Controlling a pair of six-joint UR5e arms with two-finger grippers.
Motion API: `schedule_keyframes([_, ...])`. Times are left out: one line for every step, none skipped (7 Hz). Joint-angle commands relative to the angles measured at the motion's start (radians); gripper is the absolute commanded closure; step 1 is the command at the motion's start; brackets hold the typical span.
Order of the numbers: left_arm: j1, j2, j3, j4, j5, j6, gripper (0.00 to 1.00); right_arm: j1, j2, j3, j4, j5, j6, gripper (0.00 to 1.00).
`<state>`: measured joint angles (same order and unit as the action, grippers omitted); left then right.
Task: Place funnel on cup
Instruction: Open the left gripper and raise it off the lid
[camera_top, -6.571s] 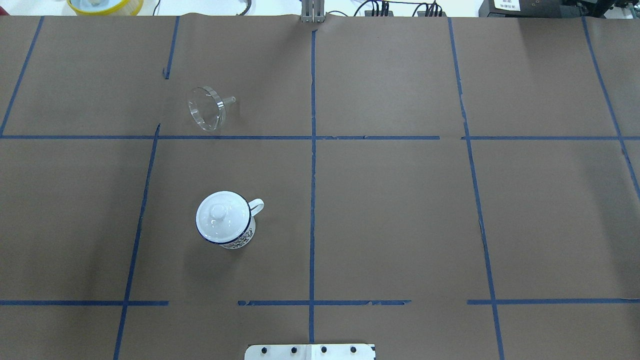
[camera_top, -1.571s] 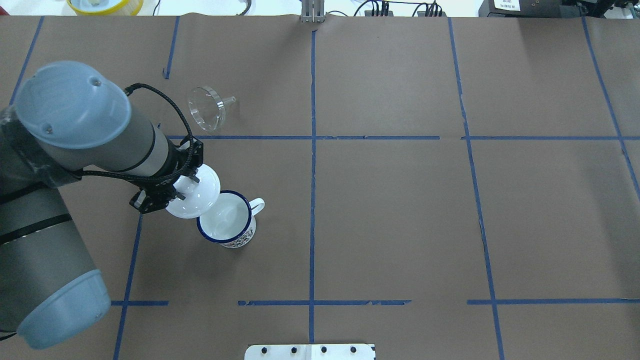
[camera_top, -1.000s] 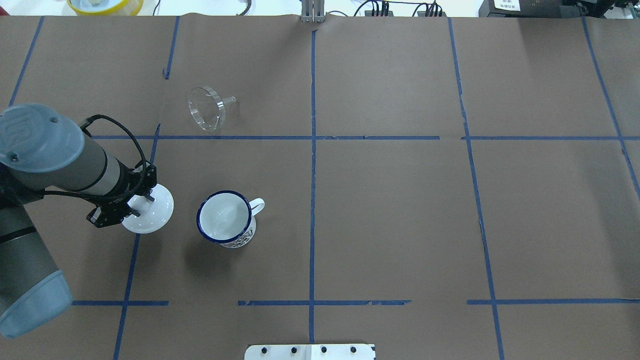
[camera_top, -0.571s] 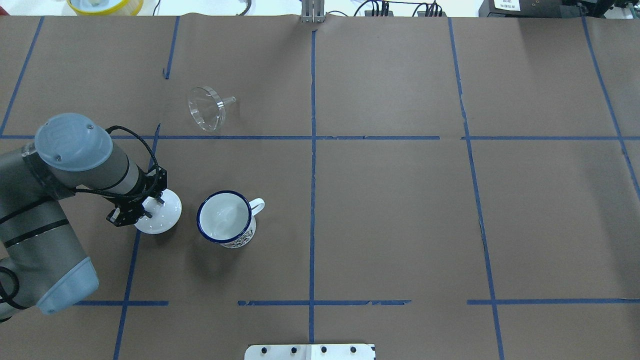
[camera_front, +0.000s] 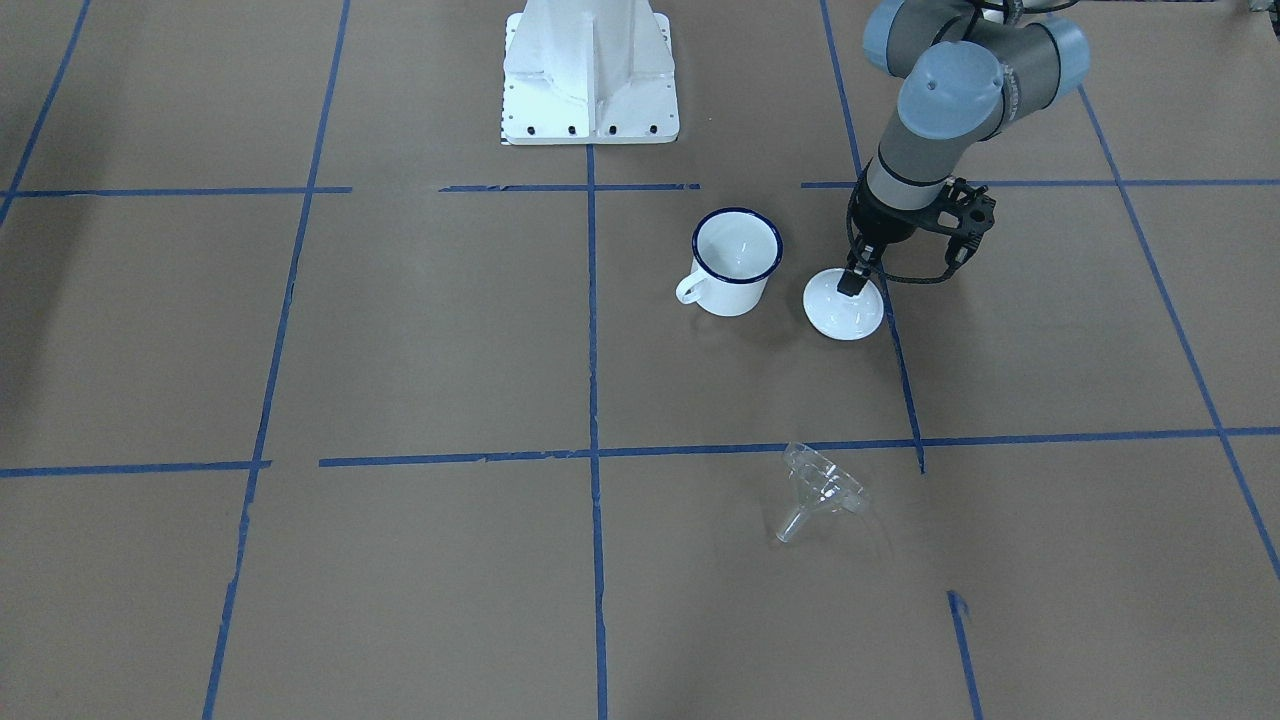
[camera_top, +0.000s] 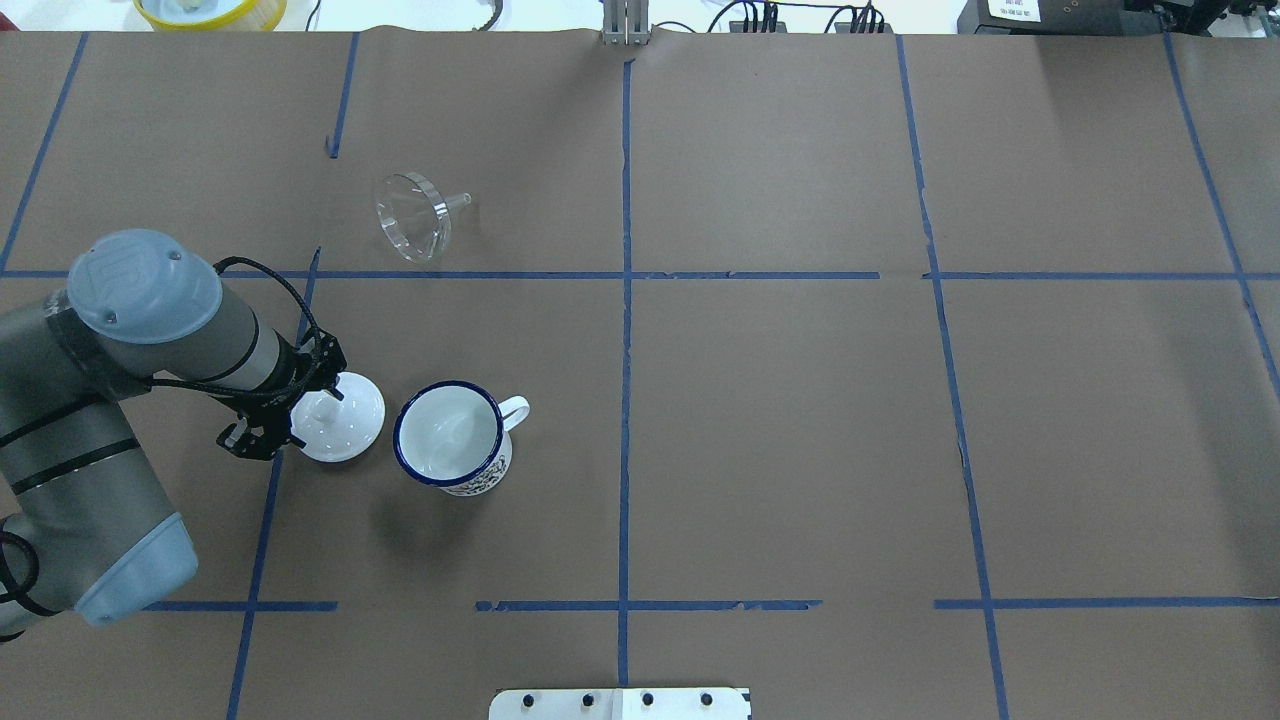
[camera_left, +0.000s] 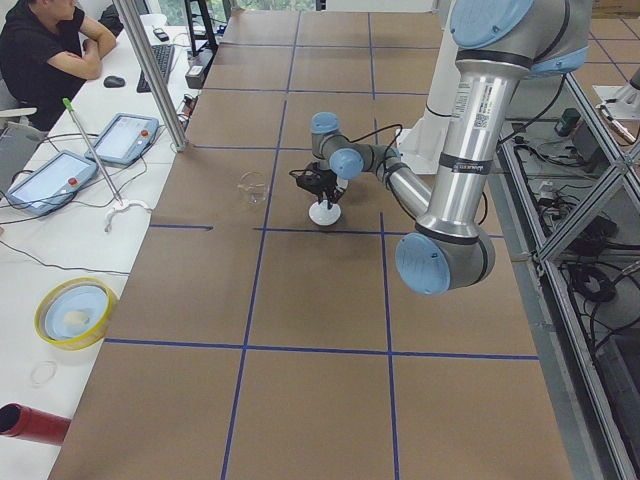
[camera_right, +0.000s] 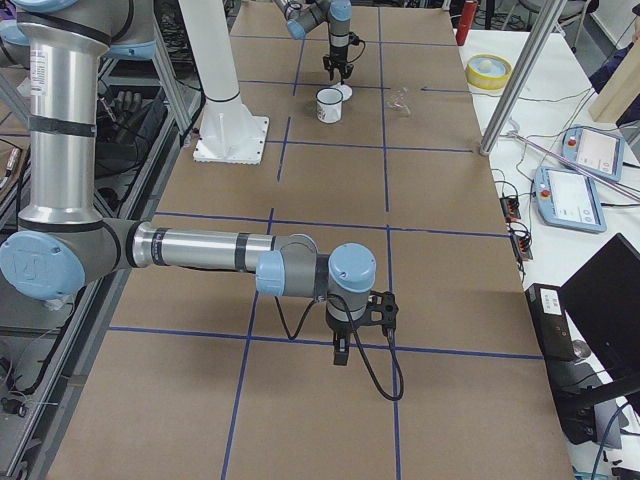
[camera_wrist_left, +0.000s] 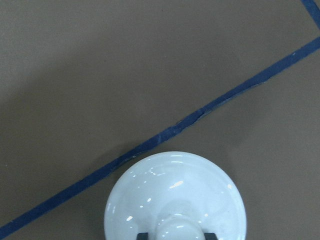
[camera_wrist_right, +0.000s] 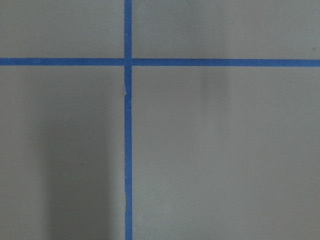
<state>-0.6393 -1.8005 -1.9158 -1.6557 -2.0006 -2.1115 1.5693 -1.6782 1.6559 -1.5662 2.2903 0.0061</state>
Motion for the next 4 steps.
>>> schedule_keyframes([-0.02,0.003,-0.026,0.005,-0.062,0.002,0.0,0.0,0.0,-0.001,0.0,0.0,0.0,0.0])
schedule_keyframes([-0.099,-0.011,-0.022,-0.002,-0.057,0.002,0.0,0.0,0.0,0.001,0.0,0.0,0.0,0.0])
schedule_keyframes([-0.143,-0.031,-0.008,-0.048,-0.047,-0.007,0.0,0.0,0.0,-0.001,0.0,0.0,0.0,0.0])
schedule_keyframes([-0.181,-0.04,0.051,-0.267,0.018,-0.072,0.0,0.0,0.0,-0.001,0.0,0.0,0.0,0.0])
